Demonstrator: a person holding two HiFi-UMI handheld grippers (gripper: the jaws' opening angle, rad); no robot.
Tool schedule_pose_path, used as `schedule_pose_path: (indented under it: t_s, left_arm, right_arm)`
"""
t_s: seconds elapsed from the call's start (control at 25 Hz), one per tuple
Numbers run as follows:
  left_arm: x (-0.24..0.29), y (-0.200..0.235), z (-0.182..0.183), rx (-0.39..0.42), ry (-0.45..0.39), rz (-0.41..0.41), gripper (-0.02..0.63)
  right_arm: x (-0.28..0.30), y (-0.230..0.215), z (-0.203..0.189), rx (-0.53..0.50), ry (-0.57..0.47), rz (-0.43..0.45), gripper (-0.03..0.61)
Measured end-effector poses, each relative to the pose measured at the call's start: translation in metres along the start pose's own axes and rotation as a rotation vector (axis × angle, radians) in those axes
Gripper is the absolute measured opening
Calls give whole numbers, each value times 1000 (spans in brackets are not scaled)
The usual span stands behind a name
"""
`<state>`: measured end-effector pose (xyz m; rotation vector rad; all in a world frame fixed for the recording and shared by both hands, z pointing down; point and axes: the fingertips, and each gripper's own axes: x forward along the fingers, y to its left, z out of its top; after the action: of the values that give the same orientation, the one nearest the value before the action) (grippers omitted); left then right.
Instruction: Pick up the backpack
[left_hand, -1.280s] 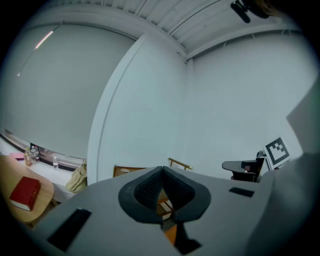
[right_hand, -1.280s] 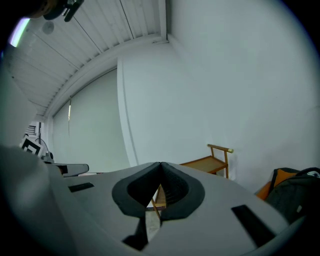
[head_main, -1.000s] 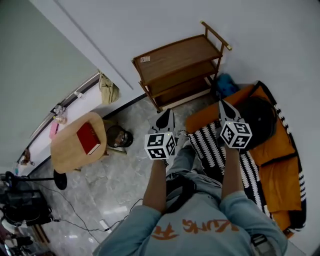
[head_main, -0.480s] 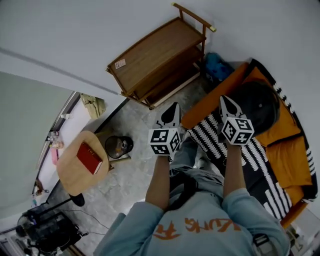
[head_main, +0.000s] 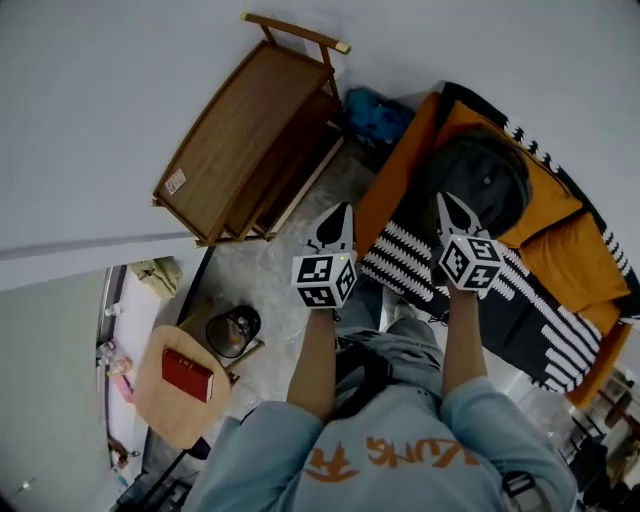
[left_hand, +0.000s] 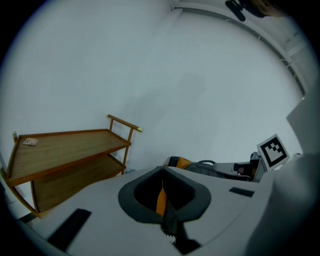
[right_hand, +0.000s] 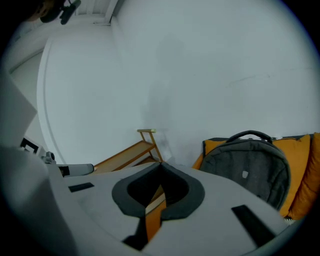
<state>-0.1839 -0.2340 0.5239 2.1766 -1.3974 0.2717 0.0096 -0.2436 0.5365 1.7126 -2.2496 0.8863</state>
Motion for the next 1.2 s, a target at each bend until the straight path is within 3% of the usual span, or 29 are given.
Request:
schedule_pose_path:
  t_s: [0.4,0.6,0.96,1.2]
  left_arm:
    - [71,-63,-37,40,161,-243,21]
    - [95,-102,-53,75,211,-329,21]
    - [118,-126,-94,147,336,-348,21]
    - [139,-137,-105,184,376,-364,21]
  right_arm:
    - [-57,-84,-25,125,-5,-278,-2]
    - [-83,-118,-35,183,-23,-368,-2]
    - [-98,-165,-63,293,-29,-442,-2]
    - [-92,-182,-73,324,-13,-452,-2]
